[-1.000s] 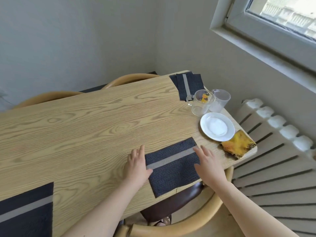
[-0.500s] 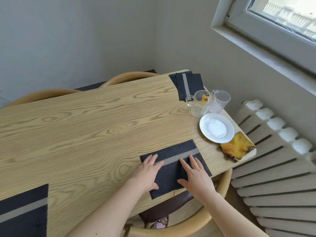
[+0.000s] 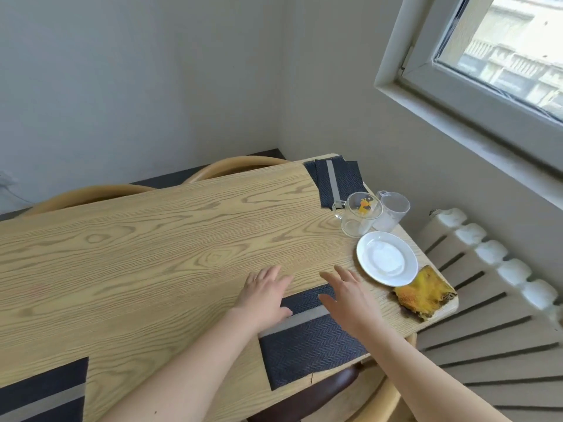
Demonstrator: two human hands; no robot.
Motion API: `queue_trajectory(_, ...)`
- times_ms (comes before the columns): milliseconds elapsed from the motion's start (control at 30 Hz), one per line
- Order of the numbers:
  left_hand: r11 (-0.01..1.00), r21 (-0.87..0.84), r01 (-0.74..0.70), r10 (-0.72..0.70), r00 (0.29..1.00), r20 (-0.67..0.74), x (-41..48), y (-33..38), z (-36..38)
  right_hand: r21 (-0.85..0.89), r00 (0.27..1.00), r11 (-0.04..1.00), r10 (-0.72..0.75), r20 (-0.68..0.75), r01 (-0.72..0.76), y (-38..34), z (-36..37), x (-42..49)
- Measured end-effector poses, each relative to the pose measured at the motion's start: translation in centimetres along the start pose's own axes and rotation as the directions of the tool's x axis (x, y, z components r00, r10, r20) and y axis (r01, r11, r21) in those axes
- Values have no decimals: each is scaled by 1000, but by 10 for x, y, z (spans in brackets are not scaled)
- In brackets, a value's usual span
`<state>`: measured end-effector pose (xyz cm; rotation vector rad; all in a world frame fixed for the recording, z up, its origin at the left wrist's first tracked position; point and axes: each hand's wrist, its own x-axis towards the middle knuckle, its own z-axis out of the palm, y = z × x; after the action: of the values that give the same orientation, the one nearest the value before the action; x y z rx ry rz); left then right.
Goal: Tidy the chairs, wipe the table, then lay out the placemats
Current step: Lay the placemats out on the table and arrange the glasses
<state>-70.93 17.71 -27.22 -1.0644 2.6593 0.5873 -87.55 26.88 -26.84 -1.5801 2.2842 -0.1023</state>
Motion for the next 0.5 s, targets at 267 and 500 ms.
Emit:
queue_trajectory(267, 995, -97, 3, -20, 985, -174, 51, 4, -91, -45, 984, 994, -105, -145, 100, -16, -78, 74)
queue_trajectory(500, 990, -133, 42, -69, 976, -207, 113, 1, -126, -69, 987, 994, -91, -136, 82, -4, -104, 152)
